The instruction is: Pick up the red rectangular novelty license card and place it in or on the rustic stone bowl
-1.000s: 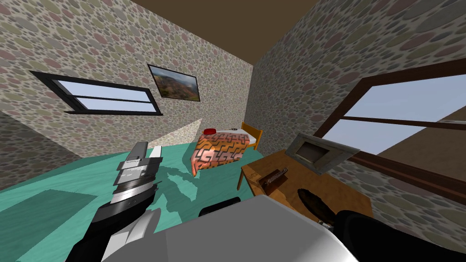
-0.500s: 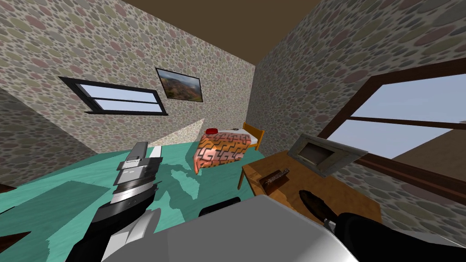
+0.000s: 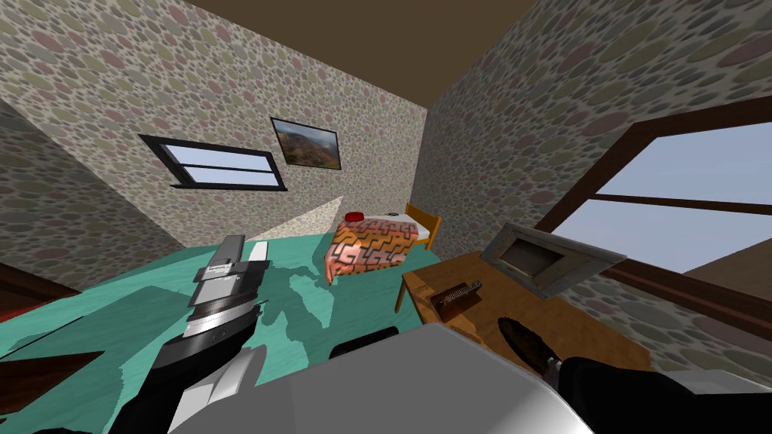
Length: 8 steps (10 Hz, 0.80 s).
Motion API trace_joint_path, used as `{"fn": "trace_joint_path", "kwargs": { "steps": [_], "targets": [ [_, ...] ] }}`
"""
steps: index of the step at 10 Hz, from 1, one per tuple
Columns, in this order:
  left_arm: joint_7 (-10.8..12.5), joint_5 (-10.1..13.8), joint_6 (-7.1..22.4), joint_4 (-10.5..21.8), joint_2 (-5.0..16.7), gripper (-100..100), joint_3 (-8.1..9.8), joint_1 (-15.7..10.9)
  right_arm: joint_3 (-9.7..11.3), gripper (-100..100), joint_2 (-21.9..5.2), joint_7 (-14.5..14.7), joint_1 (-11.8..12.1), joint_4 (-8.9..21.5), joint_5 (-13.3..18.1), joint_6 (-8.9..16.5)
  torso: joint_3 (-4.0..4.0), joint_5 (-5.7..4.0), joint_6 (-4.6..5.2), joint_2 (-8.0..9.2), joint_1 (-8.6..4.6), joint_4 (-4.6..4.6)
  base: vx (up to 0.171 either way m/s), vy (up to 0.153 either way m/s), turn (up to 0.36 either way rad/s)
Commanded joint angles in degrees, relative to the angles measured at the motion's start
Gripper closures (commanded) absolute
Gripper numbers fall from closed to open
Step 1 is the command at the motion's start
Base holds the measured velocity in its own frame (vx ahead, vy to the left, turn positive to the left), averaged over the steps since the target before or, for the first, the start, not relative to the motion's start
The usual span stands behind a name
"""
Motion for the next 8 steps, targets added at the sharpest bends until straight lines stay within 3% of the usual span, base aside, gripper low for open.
{"fn": "trace_joint_path", "kwargs": {
  "steps": [1, 2, 3, 4, 5, 8],
  "targets": [
    [0.0, 0.0, 0.0, 0.0, 0.0, 0, 0.00, 0.0, -0.1, 100, -0.7, -2.3, 0.6, 0.4, 0.1, -1.5, 0.00, 0.00, 0.00, 0.00, 0.00, 0.00, -0.045, -0.013, 0.052],
    [0.0, 0.0, 0.0, 0.0, 0.0, 0, 0.00, 0.0, 0.2, 100, -3.0, -4.4, 2.3, 1.5, -0.1, -4.0, 0.00, -0.05, 0.05, -0.01, -0.01, 0.00, -0.037, -0.006, 0.077],
    [0.0, 0.0, 0.0, 0.0, 0.0, 0, 0.00, 0.0, 0.2, 100, -3.0, -5.0, 2.3, 1.5, -0.1, -4.4, -0.02, -0.02, 0.04, -0.04, 0.00, -0.01, -0.028, -0.008, 0.039],
    [0.0, 0.0, 0.0, 0.0, 0.0, 0, 0.00, 0.0, 0.6, 100, -5.3, -6.6, 3.9, 2.7, -0.3, -6.4, -0.04, -0.04, 0.07, -0.07, 0.00, -0.02, -0.030, -0.006, 0.077],
    [0.0, 0.0, 0.0, 0.0, 0.0, 0, 0.00, 0.0, 0.6, 100, -5.3, -7.7, 3.9, 2.7, -0.3, -7.2, -0.05, -0.02, 0.06, -0.08, -0.01, -0.03, -0.025, -0.009, 0.038],
    [0.0, 0.0, 0.0, 0.0, 0.0, 0, 0.00, 0.0, 1.3, 100, -9.8, -12.7, 7.5, 5.1, -0.9, -11.8, -0.04, -0.06, 0.11, -0.08, 0.00, -0.01, -0.035, -0.006, 0.054]
  ]
}}
